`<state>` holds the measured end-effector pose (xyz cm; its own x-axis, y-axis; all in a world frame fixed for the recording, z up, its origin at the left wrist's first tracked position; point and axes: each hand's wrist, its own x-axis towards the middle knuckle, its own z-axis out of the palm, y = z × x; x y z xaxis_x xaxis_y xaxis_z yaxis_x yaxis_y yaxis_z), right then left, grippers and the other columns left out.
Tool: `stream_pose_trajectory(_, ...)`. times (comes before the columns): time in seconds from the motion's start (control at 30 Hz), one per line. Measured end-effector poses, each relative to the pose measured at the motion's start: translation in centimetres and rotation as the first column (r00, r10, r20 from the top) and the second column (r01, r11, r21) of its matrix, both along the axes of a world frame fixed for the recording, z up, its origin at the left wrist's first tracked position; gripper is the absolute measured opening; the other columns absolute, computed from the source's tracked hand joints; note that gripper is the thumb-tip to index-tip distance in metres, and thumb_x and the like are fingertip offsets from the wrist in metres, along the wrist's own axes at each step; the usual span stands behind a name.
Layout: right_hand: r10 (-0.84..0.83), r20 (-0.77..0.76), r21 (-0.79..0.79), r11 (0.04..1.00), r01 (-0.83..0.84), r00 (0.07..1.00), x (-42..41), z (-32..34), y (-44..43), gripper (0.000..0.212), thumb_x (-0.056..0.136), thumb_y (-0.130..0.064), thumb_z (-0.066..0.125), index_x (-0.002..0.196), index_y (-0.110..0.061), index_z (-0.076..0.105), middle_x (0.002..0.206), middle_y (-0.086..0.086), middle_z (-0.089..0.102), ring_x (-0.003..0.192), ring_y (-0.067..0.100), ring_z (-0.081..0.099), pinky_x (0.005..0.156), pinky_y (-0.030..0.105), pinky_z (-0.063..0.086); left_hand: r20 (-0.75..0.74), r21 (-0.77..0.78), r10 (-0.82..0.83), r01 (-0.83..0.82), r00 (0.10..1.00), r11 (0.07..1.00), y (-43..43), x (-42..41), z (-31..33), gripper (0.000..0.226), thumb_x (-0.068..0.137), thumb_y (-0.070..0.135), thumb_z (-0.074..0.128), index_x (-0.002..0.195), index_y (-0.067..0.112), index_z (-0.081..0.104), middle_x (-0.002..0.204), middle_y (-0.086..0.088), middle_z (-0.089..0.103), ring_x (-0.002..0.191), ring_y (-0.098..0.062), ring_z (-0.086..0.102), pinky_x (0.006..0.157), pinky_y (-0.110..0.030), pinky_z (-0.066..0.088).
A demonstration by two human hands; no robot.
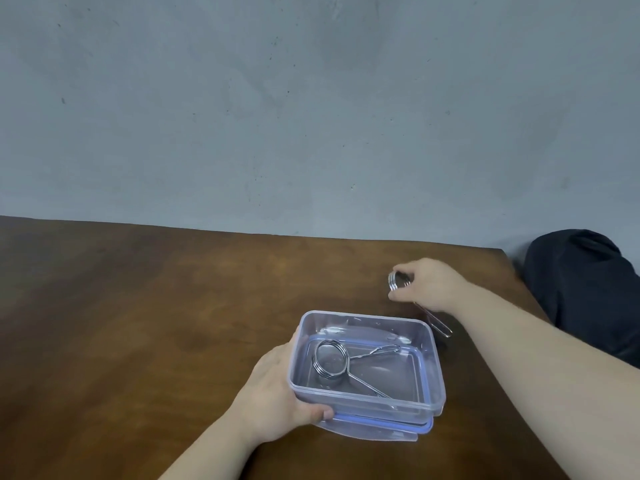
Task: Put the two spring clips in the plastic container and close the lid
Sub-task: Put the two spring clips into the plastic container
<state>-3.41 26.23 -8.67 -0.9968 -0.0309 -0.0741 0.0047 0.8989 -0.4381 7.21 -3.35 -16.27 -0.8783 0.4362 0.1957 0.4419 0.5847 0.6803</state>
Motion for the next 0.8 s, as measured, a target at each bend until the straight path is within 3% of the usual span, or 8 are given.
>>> stream_pose_trajectory(0.13,0.028,-0.201,-0.109,0.993,-0.051,0.979,2.5,6.7,-1.5,0.048,0.075,-0.044,0.082,0.114,-0.019,0.073,0.103,0.005,0.076,0.098,0.025,0.069,0.093,0.041,0.055,-0.007,-0.079,0.062,-0.063,0.998,0.995,0.9,-1.3,-0.9,0.085,0.055,0.061,0.083,0.129,0.049,0.045,0.115,0.026,0.062,0.11,-0.004,0.055,0.103,-0.046,0.043)
stream_pose_trajectory(0.23,0.128,-0.285,-0.135,0.976,-0.172,0.95,5.6,10.3,-3.7,0.045,0.072,-0.044,0.083,0.108,-0.021,0.073,0.096,0.002,0.074,0.093,0.023,0.068,0.092,0.042,0.054,-0.008,-0.107,0.057,-0.057,0.998,0.993,1.7,-2.3,-1.2,0.087,0.055,0.069,0.079,0.131,0.05,0.042,0.116,0.026,0.061,0.112,-0.007,0.055,0.106,-0.053,0.04)
stream_pose_trajectory(0.43,0.394,-0.123,0.23,0.904,-0.36,0.911,8.4,7.2,-7.8,0.046,0.075,-0.056,0.07,0.104,-0.02,0.07,0.092,0.003,0.065,0.087,0.024,0.062,0.075,0.04,0.055,-0.021,-0.128,0.053,-0.055,0.998,0.99,1.7,-2.8,-1.7,0.09,0.055,0.071,0.077,0.134,0.048,0.042,0.118,0.027,0.06,0.114,-0.007,0.054,0.108,-0.052,0.039)
stream_pose_trajectory(0.6,0.381,-0.001,0.295,0.884,-0.364,0.925,7.4,2.6,-8.4,0.032,0.073,-0.053,0.068,0.08,-0.022,0.063,0.078,0.0,0.061,0.074,0.023,0.059,0.057,0.036,0.047,-0.017,-0.123,0.056,-0.057,0.998,0.991,1.6,-2.8,-1.7,0.085,0.057,0.073,0.077,0.131,0.05,0.043,0.115,0.028,0.06,0.111,-0.008,0.056,0.108,-0.053,0.04)
stream_pose_trajectory(0.8,0.327,0.035,0.325,0.89,-0.32,0.944,7.0,-0.6,-7.4,0.033,0.07,-0.056,0.069,0.085,-0.026,0.068,0.077,-0.006,0.064,0.073,0.018,0.061,0.06,0.037,0.052,-0.018,-0.119,0.061,-0.062,0.998,0.991,1.6,-2.6,-1.6,0.088,0.057,0.069,0.078,0.134,0.054,0.038,0.121,0.029,0.059,0.119,-0.003,0.052,0.113,-0.051,0.033)
